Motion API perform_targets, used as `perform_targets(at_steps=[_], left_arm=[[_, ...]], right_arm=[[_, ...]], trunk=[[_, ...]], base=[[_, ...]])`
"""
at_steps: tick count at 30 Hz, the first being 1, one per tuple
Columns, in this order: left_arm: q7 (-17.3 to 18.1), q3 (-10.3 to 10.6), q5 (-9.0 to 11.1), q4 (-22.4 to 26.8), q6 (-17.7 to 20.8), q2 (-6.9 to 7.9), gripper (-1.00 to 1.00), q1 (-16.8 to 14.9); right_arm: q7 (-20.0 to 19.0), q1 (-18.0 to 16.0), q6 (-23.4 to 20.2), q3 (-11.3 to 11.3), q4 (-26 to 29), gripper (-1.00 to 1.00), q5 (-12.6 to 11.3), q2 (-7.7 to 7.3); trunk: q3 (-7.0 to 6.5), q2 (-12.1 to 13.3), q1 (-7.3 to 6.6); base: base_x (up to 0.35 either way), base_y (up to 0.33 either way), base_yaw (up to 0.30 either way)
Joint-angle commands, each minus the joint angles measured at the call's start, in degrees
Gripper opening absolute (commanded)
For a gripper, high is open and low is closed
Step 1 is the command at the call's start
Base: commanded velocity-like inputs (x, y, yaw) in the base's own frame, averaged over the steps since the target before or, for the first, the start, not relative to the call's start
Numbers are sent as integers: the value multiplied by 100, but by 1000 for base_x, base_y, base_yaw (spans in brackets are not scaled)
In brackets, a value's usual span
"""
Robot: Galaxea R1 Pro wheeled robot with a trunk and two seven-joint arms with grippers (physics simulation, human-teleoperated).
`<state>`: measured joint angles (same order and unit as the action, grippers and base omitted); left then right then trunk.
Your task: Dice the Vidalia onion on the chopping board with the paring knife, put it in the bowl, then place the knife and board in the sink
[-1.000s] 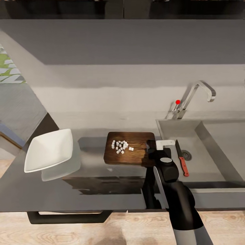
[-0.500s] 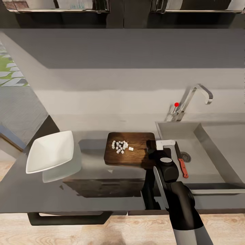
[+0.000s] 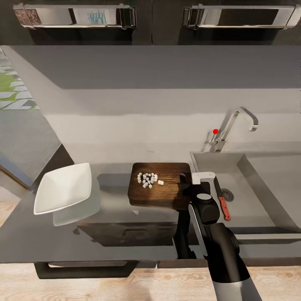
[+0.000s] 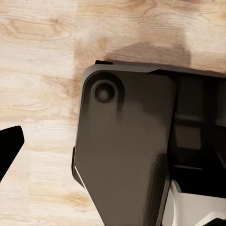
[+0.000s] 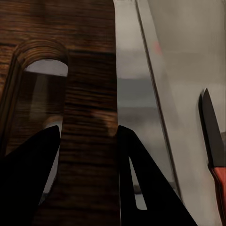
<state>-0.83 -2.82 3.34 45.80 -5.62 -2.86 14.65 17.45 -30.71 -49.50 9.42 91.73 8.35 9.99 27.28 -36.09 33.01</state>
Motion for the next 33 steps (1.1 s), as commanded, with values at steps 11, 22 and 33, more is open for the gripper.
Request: perform_targets(at_steps=[11,22,33], left_arm=[[-5,-5,35,7,-9,1,100,3],[-5,-5,35,9,-7,0,100,3],[-5,-4,35,9,-7,1,100,3]], right_arm=[[-5,-5,-43,8,2,-100,43,1],[-5,-5,-43,8,2,-100,37,1],[-5,-5,-43,8,3,-100,37,1]], trunk=[[-95,-6,2],[-196,-6,2],[-297,-6,2]], base=[[0,108,0],[0,158,0],[0,3,0]])
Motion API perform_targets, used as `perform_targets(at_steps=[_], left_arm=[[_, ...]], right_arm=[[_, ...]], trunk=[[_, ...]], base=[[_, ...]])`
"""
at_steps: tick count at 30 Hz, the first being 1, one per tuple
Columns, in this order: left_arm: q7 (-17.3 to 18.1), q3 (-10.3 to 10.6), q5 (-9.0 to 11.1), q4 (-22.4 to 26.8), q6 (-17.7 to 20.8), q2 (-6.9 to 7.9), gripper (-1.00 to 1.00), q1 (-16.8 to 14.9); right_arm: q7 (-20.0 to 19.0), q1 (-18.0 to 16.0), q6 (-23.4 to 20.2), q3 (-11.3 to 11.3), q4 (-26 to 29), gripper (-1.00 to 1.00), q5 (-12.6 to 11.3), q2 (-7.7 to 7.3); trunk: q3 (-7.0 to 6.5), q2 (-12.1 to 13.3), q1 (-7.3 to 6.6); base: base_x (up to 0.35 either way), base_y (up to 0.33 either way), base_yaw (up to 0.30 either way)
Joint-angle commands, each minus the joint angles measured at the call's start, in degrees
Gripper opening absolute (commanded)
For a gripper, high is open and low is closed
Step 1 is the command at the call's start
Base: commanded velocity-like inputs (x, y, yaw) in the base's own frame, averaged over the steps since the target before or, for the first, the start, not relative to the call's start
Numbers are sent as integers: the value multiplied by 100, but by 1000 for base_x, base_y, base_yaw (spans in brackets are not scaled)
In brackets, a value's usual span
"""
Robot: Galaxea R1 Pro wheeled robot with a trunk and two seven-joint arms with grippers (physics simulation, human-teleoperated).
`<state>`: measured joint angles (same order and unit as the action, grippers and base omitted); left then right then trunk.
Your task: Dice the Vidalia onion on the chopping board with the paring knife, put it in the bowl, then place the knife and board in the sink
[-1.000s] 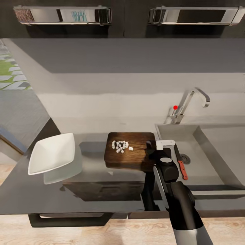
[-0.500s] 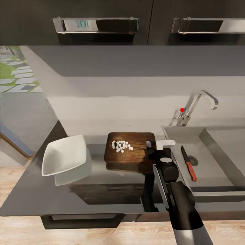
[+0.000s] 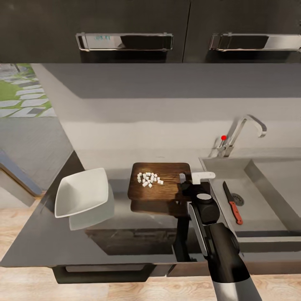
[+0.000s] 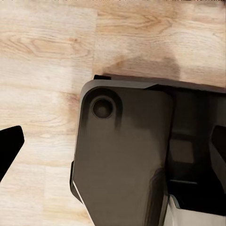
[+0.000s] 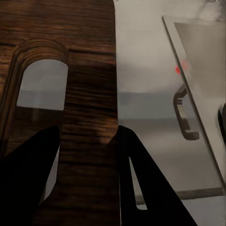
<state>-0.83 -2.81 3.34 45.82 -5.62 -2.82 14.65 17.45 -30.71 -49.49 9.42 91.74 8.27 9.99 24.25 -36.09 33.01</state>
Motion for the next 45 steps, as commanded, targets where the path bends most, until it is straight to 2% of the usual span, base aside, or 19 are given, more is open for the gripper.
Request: perform_targets(at_steps=[1,33,45], left_arm=[[-5,-5,35,7,-8,-4,100,3],[-5,-8,35,6,-9,-5,100,3],[-5,-8,35,6,-9,-6,100,3]], right_arm=[[-5,-5,-43,8,2,-100,46,1],[-1,-5,-43,8,2,-100,50,1],[-5,-5,-43,8,2,-100,44,1]], trunk=[[-3,-6,2],[-283,-6,2],[-296,-6,2]], base=[[0,0,0],[0,1,0],[0,157,0]])
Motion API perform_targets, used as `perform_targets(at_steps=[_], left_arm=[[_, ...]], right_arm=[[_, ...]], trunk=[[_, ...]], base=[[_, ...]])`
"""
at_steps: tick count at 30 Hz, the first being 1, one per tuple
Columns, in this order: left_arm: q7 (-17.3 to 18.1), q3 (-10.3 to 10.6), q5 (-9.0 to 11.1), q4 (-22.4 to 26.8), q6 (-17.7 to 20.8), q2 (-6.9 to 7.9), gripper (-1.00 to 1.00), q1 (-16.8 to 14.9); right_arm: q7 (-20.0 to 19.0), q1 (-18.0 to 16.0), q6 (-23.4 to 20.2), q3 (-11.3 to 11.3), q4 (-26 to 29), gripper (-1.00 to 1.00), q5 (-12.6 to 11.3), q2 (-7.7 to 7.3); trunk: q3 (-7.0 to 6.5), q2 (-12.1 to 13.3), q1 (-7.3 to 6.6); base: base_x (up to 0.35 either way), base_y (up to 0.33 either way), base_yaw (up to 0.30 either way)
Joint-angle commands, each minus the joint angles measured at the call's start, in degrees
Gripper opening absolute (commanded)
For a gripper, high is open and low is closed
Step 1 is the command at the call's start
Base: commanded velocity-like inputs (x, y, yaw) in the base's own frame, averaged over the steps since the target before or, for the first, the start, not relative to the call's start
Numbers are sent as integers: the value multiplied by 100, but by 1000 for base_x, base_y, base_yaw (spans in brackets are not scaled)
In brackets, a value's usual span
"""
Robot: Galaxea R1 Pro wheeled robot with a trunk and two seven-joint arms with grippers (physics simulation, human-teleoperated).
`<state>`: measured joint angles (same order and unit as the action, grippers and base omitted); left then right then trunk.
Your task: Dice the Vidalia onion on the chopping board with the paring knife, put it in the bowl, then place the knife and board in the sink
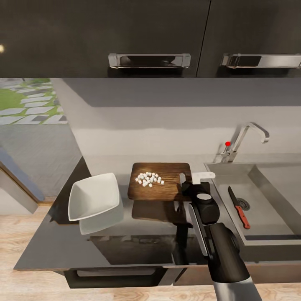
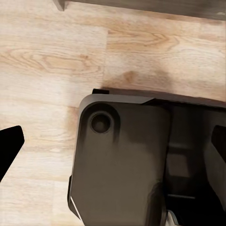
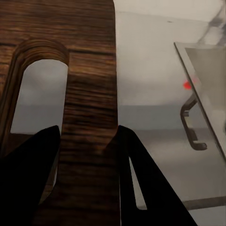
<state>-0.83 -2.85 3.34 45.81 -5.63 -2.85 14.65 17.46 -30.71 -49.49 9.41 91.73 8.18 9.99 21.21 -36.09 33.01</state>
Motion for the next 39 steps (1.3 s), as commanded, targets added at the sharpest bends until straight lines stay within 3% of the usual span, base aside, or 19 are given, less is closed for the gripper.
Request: perform_targets(at_steps=[1,21,39], left_arm=[[-5,-5,35,7,-8,-4,100,3],[-5,-4,35,7,-6,-1,100,3],[-5,-1,35,7,-8,-2,100,3]], right_arm=[[-6,-5,-43,8,3,-100,52,1],[-6,-5,-43,8,3,-100,52,1],[-5,-5,-43,8,3,-100,52,1]], trunk=[[7,-7,2],[4,-7,2],[-150,-7,2]], base=[[0,6,0],[0,59,0],[0,0,0]])
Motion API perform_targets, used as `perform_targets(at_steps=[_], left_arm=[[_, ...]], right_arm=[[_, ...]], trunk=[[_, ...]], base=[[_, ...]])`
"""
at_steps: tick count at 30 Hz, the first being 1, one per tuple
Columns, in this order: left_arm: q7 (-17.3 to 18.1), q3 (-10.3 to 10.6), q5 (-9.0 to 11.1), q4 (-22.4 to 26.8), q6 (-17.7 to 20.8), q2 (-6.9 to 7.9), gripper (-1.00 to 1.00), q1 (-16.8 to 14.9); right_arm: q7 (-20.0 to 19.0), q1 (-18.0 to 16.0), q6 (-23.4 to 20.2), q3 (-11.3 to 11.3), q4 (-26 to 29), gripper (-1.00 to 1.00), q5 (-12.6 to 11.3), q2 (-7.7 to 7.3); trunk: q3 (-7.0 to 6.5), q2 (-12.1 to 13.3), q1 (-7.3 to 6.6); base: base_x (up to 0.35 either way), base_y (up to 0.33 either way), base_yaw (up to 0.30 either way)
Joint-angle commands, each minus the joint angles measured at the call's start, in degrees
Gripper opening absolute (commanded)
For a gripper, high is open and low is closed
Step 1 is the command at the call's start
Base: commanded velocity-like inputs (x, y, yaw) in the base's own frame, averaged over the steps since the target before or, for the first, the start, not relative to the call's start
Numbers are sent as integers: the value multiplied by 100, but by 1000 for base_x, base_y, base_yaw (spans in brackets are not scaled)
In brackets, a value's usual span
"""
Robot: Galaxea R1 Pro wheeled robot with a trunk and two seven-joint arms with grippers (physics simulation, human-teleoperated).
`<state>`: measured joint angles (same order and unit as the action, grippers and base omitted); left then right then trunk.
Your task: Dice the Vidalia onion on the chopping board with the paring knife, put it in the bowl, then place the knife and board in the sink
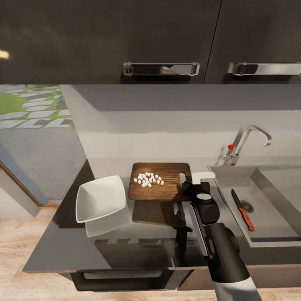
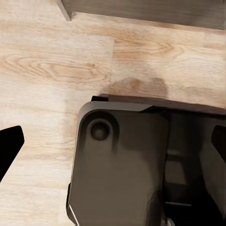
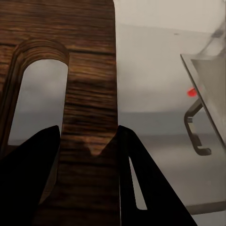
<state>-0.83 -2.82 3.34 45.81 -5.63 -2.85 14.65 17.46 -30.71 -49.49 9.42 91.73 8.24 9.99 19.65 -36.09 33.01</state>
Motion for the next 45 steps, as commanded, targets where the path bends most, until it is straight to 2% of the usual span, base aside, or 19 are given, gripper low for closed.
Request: perform_targets(at_steps=[1,23,45], left_arm=[[-5,-5,35,7,-8,-2,100,3],[-5,-8,35,7,-7,-2,100,3],[-5,-8,35,6,-6,-3,100,3]], right_arm=[[-5,-5,-43,8,2,-100,46,1],[-1,-5,-43,8,3,-100,46,1],[-6,-5,-43,8,2,-100,45,1]], trunk=[[-3,-6,2],[-204,-6,2],[-405,-6,2]], base=[[0,0,0],[0,7,0],[0,271,0]])
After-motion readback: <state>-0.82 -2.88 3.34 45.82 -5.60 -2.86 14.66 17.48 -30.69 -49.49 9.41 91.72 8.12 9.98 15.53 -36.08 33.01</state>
